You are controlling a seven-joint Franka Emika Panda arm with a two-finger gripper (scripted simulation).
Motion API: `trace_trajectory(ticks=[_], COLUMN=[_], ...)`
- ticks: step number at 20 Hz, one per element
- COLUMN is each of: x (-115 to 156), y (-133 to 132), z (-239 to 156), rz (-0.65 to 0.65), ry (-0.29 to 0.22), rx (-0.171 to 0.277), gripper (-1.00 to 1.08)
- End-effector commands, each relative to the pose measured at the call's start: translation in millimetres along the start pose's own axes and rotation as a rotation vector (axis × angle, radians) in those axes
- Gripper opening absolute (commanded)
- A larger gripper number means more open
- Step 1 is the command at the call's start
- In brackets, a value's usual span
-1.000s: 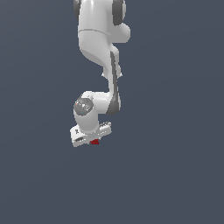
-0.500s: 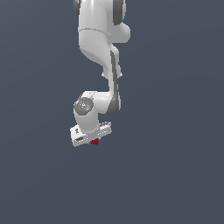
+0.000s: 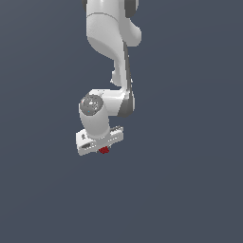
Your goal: Pick up the object and move it to a goal position.
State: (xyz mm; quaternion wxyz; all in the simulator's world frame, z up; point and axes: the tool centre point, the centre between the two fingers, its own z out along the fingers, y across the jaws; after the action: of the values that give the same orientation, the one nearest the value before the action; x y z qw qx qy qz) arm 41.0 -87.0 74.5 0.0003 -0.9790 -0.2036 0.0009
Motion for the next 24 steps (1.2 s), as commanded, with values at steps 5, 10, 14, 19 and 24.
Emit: trace_trajectory(ticks=[5,10,14,19,24], x=[11.8,22.2,30.8,41.7,51.4], y=[-13.0,-24.2,-32.7,-42.6,-50.1], z=[-66.8,-125.7,-172.2,-227.4,-273.2], rz=[-0.001,-0.001,-0.001,-0.001,-0.001], ry=[0.001,0.001,0.001,0.001,0.002], rx=[-0.001,-0.001,-0.001,-0.001,-0.001], gripper=[-1.00,-1.00,-1.00,-1.00,-1.00])
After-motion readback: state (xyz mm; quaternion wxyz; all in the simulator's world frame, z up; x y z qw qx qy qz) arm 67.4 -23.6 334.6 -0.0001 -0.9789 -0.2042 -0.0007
